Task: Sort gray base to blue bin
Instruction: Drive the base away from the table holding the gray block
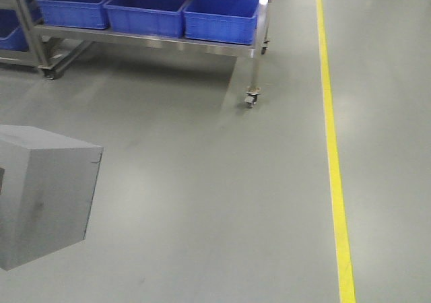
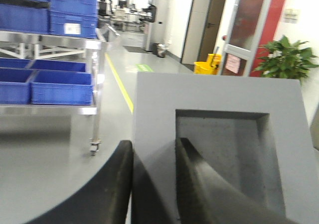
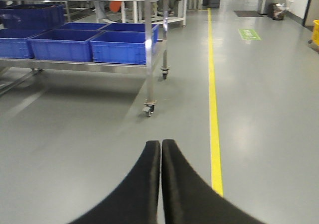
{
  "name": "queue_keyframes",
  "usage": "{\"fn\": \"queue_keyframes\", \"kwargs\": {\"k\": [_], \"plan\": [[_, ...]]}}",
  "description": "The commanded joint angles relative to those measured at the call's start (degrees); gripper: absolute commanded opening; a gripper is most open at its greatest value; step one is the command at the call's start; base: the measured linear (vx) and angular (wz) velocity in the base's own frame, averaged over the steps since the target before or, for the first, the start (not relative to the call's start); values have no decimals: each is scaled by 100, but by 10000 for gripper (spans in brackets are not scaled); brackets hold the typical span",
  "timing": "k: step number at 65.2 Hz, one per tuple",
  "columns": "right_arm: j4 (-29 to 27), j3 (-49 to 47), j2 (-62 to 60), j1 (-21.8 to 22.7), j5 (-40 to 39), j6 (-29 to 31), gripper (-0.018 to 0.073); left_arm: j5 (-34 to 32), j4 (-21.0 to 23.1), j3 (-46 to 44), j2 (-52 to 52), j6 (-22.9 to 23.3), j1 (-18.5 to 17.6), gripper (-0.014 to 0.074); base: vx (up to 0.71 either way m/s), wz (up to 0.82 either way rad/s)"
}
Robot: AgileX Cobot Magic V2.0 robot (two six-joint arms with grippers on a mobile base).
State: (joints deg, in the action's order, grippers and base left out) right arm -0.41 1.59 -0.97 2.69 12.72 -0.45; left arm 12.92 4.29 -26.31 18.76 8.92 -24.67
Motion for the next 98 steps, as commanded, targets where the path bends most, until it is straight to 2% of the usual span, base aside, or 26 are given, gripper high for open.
{"fn": "queue_keyframes", "kwargs": {"k": [1,98], "plan": [[41,6,5,0,-428,45,-5,-608,37,-171,36,40,-27,38,21,-31],[41,6,5,0,-428,45,-5,-608,37,-171,36,40,-27,38,35,2]]}}
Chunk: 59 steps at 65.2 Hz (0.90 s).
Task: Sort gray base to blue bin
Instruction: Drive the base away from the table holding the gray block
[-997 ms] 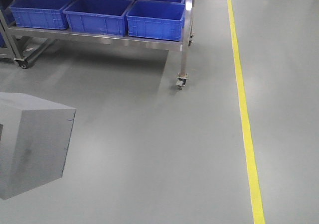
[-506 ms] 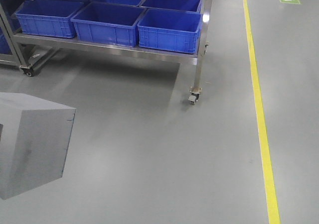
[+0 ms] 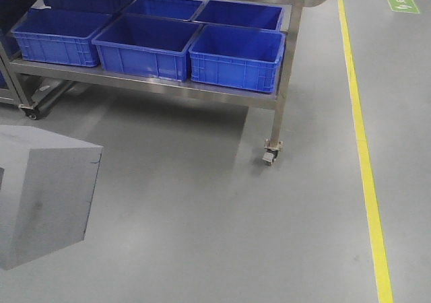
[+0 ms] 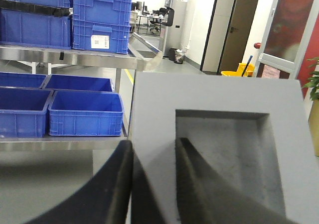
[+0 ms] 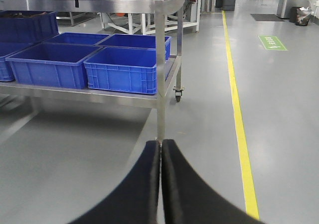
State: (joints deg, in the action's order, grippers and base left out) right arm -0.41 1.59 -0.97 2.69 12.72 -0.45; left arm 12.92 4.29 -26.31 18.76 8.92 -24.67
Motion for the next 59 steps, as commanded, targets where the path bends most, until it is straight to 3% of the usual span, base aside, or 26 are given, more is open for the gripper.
{"fn": "queue_keyframes", "kwargs": {"k": [1,27,59], "plan": [[41,6,5,0,-428,45,-5,-608,37,-171,36,40,-27,38,36,3],[41,6,5,0,-428,45,-5,-610,37,-171,36,40,-27,38,36,20],[41,6,5,0,-428,45,-5,-610,37,-171,36,40,-27,38,33,62]]}}
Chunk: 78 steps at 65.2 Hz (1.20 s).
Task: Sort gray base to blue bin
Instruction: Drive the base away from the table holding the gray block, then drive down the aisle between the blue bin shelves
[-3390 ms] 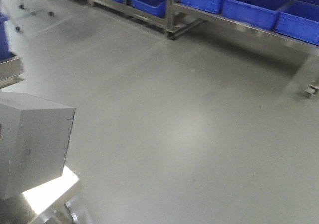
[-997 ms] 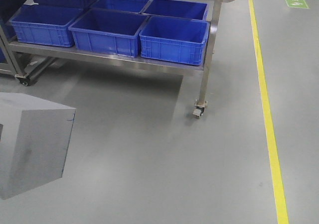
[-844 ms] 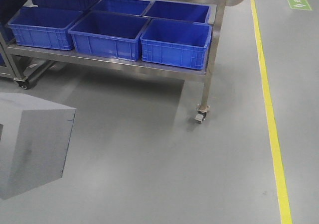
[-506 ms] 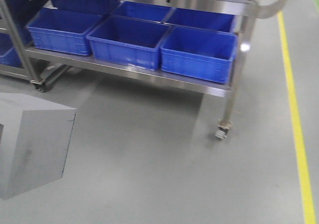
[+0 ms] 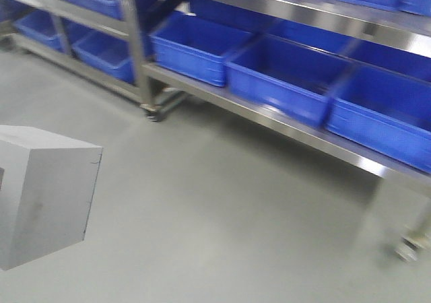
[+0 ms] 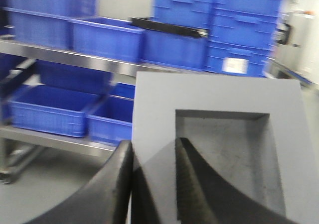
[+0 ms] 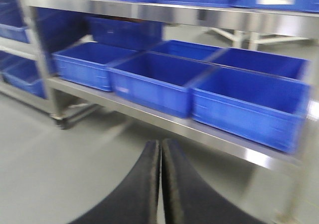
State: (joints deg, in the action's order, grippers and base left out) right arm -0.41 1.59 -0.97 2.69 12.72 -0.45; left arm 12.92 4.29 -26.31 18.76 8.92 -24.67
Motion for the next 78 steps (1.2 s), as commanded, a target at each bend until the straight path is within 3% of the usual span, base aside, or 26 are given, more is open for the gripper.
{"fn": "queue_keyframes", "kwargs": {"k": [1,36,78], "plan": [[41,6,5,0,-428,45,-5,-610,37,-171,36,40,-27,38,32,69],[41,6,5,0,-428,45,-5,-610,37,-171,36,40,-27,38,34,59],[41,6,5,0,-428,45,-5,-609,37,-171,36,40,-27,38,38,35]]}}
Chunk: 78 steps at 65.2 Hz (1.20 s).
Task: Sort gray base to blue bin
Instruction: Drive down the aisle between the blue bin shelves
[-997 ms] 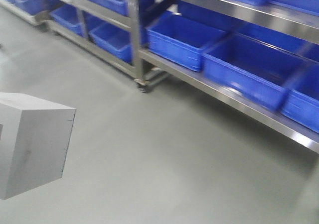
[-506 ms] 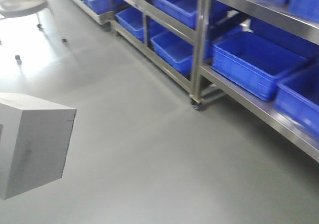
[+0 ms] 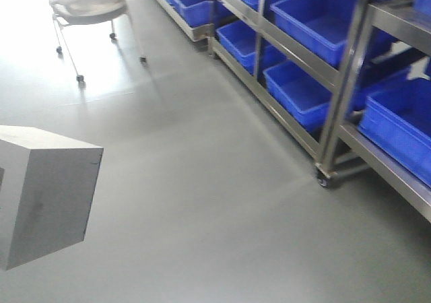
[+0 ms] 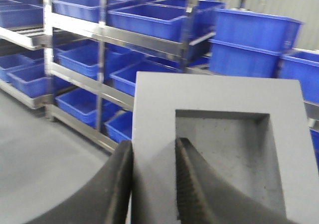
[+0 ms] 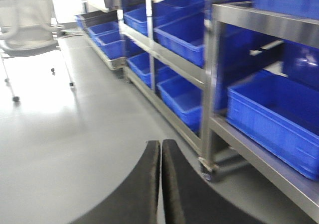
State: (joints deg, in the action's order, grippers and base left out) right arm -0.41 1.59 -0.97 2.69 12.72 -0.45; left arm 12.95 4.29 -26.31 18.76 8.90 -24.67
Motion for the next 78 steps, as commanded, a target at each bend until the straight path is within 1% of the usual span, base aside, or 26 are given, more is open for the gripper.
{"fn": "queue_keyframes", "kwargs": {"k": [1,41,78], "plan": [[41,6,5,0,-428,45,-5,-611,37,-171,36,41,-27,38,37,43],[41,6,5,0,-428,45,-5,-611,37,-171,36,41,-27,38,36,45],[41,6,5,0,-428,45,-5,-611,37,-171,36,41,-27,38,42,15]]}}
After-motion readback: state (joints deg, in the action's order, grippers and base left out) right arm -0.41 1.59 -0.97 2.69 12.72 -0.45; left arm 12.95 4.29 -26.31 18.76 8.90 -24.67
